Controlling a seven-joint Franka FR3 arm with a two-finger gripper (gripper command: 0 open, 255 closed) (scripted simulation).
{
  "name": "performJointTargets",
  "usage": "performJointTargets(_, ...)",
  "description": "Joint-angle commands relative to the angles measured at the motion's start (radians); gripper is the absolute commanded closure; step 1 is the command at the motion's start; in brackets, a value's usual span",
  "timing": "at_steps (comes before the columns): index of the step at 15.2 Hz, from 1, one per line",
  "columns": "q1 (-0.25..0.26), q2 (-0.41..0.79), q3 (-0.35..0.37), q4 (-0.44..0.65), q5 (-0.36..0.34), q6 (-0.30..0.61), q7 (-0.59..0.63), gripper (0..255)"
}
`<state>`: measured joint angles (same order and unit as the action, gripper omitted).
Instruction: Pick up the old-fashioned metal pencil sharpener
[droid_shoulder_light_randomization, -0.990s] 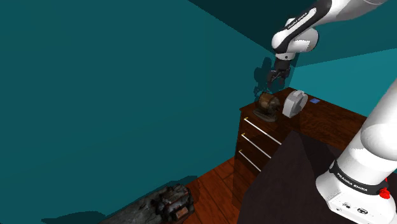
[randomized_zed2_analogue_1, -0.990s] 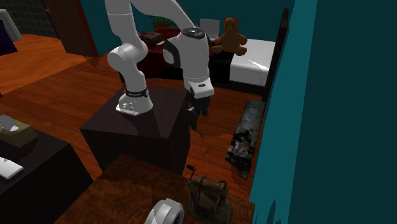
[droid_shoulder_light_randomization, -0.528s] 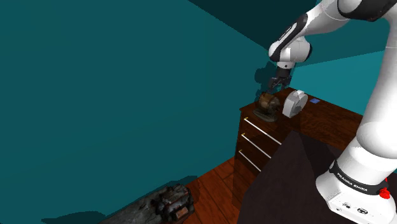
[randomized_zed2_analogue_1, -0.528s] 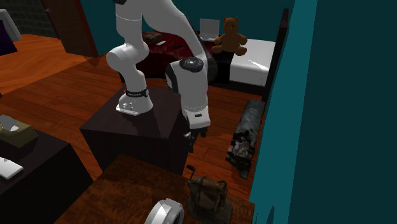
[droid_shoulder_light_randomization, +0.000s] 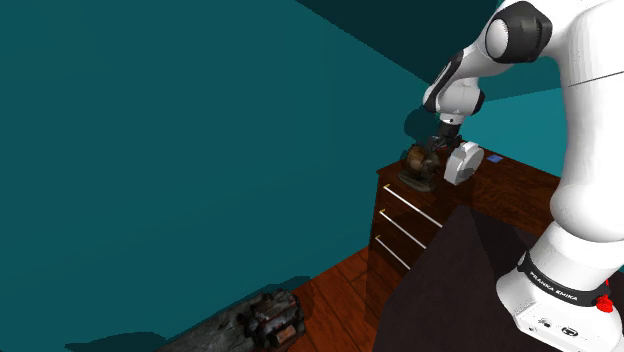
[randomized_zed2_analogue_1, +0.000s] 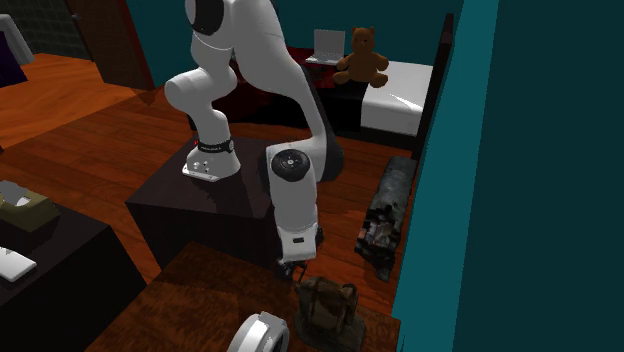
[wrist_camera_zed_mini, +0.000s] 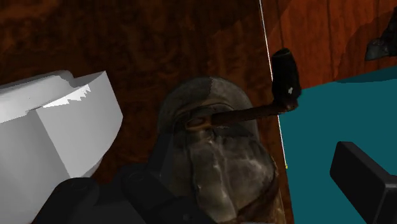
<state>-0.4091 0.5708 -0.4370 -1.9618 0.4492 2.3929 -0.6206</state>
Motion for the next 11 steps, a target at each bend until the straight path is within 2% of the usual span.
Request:
performJointTargets(1,-0.036,0.066,0.014,0.058,0.027,-0.008,-0.008,0)
performJointTargets(10,-0.065,0.148,0.053,0.081,0.069,0.050,-0.037,0)
performJointTargets(11,-0.064,0.148,0.053,0.080,0.069,0.050,-0.036,255)
